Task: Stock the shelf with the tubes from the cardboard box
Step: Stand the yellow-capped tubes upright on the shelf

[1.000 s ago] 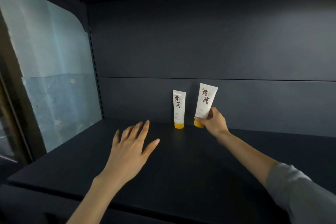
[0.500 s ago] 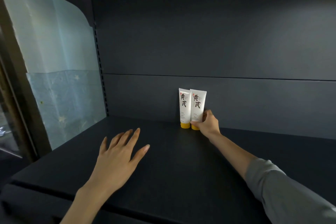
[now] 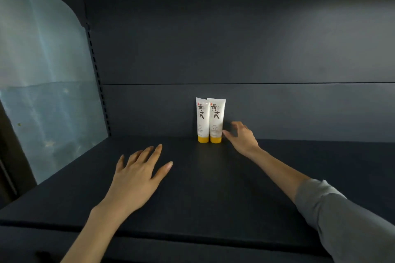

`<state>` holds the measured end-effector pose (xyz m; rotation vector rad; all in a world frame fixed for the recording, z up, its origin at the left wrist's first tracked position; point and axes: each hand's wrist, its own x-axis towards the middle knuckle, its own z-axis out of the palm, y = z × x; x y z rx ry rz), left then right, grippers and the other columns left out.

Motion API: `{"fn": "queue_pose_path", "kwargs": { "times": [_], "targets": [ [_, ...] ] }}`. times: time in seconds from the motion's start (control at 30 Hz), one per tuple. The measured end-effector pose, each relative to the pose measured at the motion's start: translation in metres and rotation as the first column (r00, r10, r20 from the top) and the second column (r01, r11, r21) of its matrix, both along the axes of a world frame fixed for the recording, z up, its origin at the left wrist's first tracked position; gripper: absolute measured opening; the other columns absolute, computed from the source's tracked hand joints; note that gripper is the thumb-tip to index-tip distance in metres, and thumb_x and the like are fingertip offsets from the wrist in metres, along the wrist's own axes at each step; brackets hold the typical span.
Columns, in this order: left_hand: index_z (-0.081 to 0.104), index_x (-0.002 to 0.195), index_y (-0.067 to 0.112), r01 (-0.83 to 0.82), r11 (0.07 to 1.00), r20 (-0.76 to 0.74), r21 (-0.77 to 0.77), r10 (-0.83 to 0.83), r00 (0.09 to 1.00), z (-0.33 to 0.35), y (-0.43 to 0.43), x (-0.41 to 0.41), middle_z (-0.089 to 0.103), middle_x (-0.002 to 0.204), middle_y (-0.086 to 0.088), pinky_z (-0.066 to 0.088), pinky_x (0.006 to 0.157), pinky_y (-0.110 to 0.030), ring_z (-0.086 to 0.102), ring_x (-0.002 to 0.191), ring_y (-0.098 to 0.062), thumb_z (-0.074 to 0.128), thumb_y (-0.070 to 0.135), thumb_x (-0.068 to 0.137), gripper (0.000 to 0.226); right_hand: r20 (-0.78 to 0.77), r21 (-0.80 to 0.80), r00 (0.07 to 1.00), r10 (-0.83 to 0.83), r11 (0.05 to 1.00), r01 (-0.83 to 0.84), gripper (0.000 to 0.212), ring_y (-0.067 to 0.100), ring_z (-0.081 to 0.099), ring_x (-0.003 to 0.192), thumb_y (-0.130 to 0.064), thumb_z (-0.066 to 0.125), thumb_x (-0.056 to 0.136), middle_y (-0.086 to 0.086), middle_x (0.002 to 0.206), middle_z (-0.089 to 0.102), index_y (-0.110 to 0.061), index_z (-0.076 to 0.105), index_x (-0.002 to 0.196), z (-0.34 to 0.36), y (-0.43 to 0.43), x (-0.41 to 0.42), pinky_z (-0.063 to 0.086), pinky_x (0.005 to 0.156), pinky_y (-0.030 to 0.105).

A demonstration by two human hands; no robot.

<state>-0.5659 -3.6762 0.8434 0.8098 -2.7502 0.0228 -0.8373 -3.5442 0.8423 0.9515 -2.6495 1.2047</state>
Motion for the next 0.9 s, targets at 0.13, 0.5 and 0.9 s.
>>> {"fn": "queue_pose_path", "kwargs": {
  "times": [0.13, 0.5, 0.9],
  "targets": [
    [0.001, 0.151, 0.031, 0.053, 0.998, 0.025, -0.031, -0.052, 0.998, 0.005, 0.0, -0.008, 0.012, 0.159, 0.007, 0.007, 0.118, -0.045, 0.012, 0.145, -0.015, 0.007, 0.067, 0.088, 0.073, -0.152, 0.222, 0.988, -0.008, 0.974, 0.042, 0.066, 0.026, 0.039, 0.134, -0.055, 0.04, 0.094, 0.005, 0.152, 0.03, -0.019, 0.025, 0.148, 0.006, 0.041, 0.016, 0.039, 0.102, 0.045],
    [0.005, 0.152, 0.031, 0.239, 0.97, 0.056, -0.053, -0.236, 0.97, 0.008, 0.036, -0.031, 0.014, 0.159, 0.007, 0.009, 0.117, -0.047, 0.014, 0.145, -0.017, 0.012, 0.068, 0.088, 0.074, -0.369, 0.355, 0.914, -0.167, 0.884, 0.304, 0.082, 0.019, 0.017, 0.145, -0.072, 0.025, 0.086, -0.003, 0.158, 0.02, -0.022, 0.017, 0.15, 0.012, 0.176, 0.088, 0.011, 0.116, 0.051],
    [0.012, 0.151, 0.028, 0.313, 0.945, -0.034, -0.095, -0.318, 0.948, 0.005, 0.109, -0.018, 0.02, 0.157, 0.008, 0.013, 0.116, -0.049, 0.02, 0.142, -0.017, -0.007, 0.075, 0.068, 0.096, -0.392, 0.373, 0.841, -0.373, 0.771, 0.516, 0.093, 0.017, -0.001, 0.147, -0.08, 0.012, 0.073, -0.007, 0.16, 0.005, -0.03, 0.008, 0.151, -0.016, 0.306, 0.159, 0.001, 0.117, 0.05]
  ]
}}
